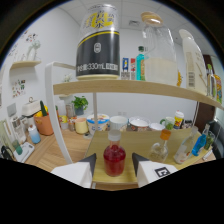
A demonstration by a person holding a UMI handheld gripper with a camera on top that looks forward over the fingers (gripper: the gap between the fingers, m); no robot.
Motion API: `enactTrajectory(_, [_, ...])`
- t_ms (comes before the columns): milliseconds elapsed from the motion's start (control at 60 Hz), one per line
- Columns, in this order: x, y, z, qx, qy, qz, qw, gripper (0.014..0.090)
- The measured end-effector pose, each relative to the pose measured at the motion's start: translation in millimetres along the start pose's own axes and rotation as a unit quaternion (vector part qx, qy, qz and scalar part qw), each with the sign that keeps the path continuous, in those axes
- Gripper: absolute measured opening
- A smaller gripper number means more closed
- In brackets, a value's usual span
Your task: Make me a cup of Vodka Sunrise.
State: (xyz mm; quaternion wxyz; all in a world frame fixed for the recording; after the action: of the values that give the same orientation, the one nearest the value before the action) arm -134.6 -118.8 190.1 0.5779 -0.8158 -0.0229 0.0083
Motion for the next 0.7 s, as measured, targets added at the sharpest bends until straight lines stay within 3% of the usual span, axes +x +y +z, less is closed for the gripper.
enactTrajectory(17, [-1, 0, 2, -0.002, -0.002, 0.0, 1.0, 0.0625])
enactTrajectory(167, [1, 0, 11, 0.001, 0.005, -0.005, 1.0, 0.0363])
enactTrajectory(433, [6, -3, 0, 0.008, -0.006, 0.011, 1.0, 0.0347])
enactTrajectory(700, [20, 3, -63, 0.032, -0.016, -0.004, 0.999, 0.0347])
